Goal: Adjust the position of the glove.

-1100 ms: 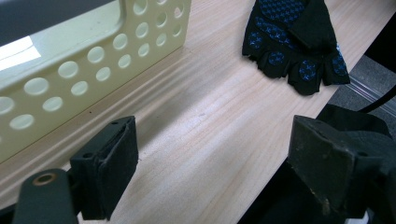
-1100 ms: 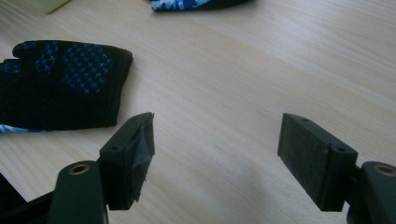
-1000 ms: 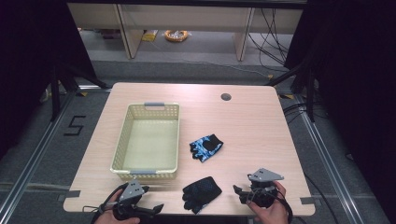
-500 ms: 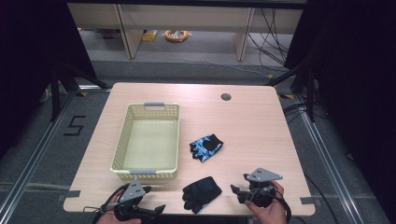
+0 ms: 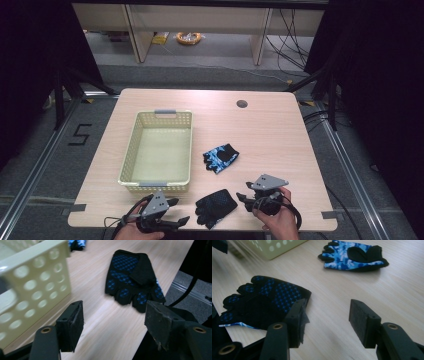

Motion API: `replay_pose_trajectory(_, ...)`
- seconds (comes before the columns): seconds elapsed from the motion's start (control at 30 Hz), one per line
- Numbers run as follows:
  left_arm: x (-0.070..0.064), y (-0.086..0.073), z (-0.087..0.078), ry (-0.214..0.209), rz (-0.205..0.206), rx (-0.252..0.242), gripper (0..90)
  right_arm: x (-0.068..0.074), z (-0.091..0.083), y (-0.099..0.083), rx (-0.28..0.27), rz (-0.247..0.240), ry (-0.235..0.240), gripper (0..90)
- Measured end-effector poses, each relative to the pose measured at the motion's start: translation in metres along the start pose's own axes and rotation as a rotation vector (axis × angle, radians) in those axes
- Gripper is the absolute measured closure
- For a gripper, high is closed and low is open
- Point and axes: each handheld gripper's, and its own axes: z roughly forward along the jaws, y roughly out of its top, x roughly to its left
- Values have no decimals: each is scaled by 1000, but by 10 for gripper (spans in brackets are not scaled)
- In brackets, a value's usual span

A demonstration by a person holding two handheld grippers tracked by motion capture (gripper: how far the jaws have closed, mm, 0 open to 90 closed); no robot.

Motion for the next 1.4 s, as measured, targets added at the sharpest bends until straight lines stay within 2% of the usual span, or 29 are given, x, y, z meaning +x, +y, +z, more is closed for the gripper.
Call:
replay_pose_trajectory(0.03,-1,2,2,-9,32,3,338,1,2,2,7,-8,8,511)
replay_pose_trajectory(0.1,-6,6,5,-32,29,18,364,2,6,6,15,-17,24,534)
replay_pose_trajectory(0.23,-15,12,16,-51,82,35,393,3,15,14,27,-39,60,567)
replay_pose_trajectory(0.27,-20,13,20,-56,62,24,398,3,18,16,26,-45,67,572)
replay_pose_trajectory(0.3,-21,15,23,-67,84,36,403,3,21,17,32,-41,73,573)
replay_pose_trajectory(0.33,-25,15,26,-67,73,43,408,3,24,19,35,-43,79,575)
replay_pose_trajectory(0.4,-28,16,30,-68,86,42,417,4,30,21,33,-44,94,582)
replay_pose_trajectory(0.43,-30,17,35,-63,105,70,421,4,34,22,25,-44,97,586)
replay_pose_trajectory(0.53,-30,17,38,-41,121,91,431,3,40,24,47,-59,105,593)
replay_pose_trajectory(0.57,-27,17,37,-45,164,112,433,4,41,25,54,-48,112,594)
replay_pose_trajectory(0.63,-29,15,39,-42,114,101,452,3,45,26,53,-58,117,595)
replay_pose_trajectory(0.67,-28,15,40,-37,133,105,458,3,47,27,56,-65,119,595)
replay_pose_trajectory(0.7,-27,14,40,-34,133,125,470,5,47,27,68,-42,126,595)
replay_pose_trajectory(0.73,-26,14,40,-35,156,138,486,3,48,29,87,-71,128,595)
replay_pose_trajectory(0.77,-26,13,41,-42,137,146,503,4,51,28,76,-70,133,595)
replay_pose_trajectory(0.8,-24,13,42,-36,156,150,517,4,53,28,75,-76,126,596)
replay_pose_trajectory(0.83,-25,11,43,-33,138,147,537,5,52,29,111,-66,131,602)
replay_pose_trajectory(0.87,-25,11,43,-33,138,147,559,5,52,29,111,-66,131,602)
replay_pose_trajectory(0.9,-24,12,42,-23,158,147,593,5,57,28,97,-84,137,622)
replay_pose_trajectory(0.97,-24,12,43,-23,172,154,658,5,58,28,128,-91,148,654)
replay_pose_trajectory(1.0,-23,13,43,-27,186,153,682,6,61,26,130,-78,146,668)
replay_pose_trajectory(1.03,-24,12,44,-31,165,151,706,5,62,26,125,-82,157,686)
replay_pose_trajectory(1.07,-24,13,44,-29,174,154,739,5,63,25,120,-83,162,694)
replay_pose_trajectory(1.1,-24,13,43,-20,184,158,751,4,60,25,143,-64,175,706)
replay_pose_trajectory(1.13,-24,13,43,-17,193,163,768,4,62,24,125,-46,176,727)
replay_pose_trajectory(1.17,-24,14,43,-17,190,163,783,1,61,24,134,-50,191,757)
replay_pose_trajectory(1.23,-25,13,43,-21,193,153,799,1,60,22,124,-11,197,843)
replay_pose_trajectory(1.37,-23,14,43,-17,199,150,825,-1,57,21,140,-4,199,869)
replay_pose_trajectory(1.4,-21,15,42,-5,216,163,828,0,57,20,117,11,198,870)
